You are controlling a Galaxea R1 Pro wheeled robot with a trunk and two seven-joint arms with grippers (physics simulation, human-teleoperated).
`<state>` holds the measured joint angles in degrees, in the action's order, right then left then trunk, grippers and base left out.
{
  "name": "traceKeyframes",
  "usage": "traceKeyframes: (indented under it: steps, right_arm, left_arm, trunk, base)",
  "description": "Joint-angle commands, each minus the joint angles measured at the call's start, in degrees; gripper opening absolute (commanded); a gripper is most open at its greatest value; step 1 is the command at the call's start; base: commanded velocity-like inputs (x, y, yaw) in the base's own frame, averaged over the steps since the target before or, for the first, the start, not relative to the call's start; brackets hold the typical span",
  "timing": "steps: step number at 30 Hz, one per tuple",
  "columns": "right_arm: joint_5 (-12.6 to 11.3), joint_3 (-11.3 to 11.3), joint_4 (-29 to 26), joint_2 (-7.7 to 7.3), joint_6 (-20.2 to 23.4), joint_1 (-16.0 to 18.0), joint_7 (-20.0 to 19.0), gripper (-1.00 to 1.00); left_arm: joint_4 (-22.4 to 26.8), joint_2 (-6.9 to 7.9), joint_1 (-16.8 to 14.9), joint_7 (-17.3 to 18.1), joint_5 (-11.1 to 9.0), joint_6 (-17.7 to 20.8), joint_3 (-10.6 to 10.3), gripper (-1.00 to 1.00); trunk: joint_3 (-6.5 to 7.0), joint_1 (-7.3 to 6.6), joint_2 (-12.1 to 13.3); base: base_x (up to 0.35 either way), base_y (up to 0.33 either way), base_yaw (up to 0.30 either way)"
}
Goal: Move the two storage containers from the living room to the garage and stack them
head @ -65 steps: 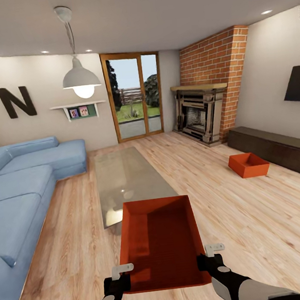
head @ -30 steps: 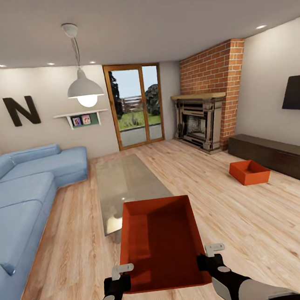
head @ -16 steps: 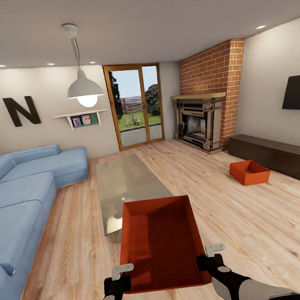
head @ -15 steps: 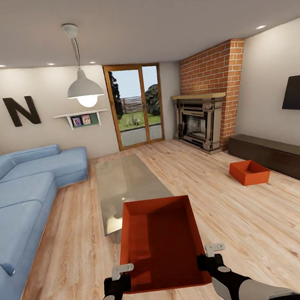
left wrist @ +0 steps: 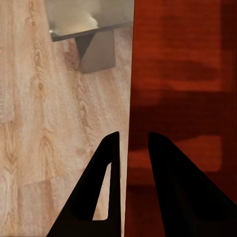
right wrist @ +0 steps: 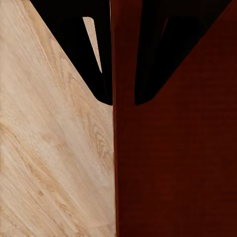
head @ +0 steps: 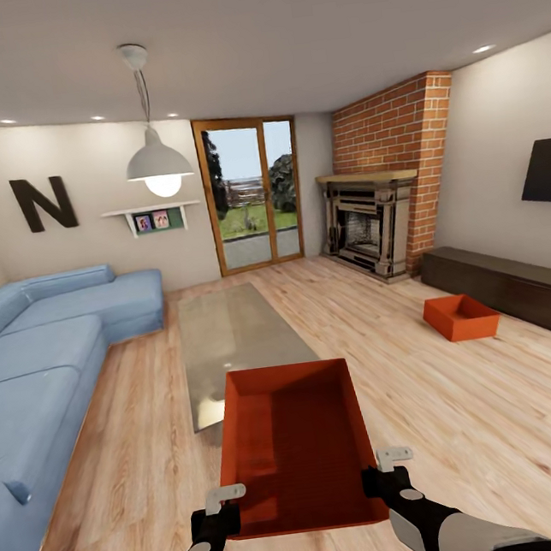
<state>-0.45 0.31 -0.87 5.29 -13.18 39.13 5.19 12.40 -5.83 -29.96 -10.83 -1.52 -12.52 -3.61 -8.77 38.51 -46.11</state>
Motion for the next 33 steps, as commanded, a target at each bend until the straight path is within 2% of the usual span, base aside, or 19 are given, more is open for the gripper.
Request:
traceKeyframes:
  steps: [1, 33]
  right_arm:
    - [-1.30, -1.45, 0.25, -0.02, -0.35, 0.00, 0.43, -1.00]
    - [-1.31, -1.45, 0.25, 0.07, -0.44, -0.02, 0.43, -1.00]
  left_arm:
    - [0.08, -0.06, -0.09, -1.12, 0.20, -3.00, 0.53, -1.00]
    - [0.08, -0.06, -0.09, -1.12, 0.20, -3.04, 0.53, -1.00]
  trunk:
    - [-0.06, 0.01, -0.07]
    - [1.04, 0.01, -0.07]
  base:
    - [0.000, 0.000, 0.202]
    - [0.000, 0.000, 0.286]
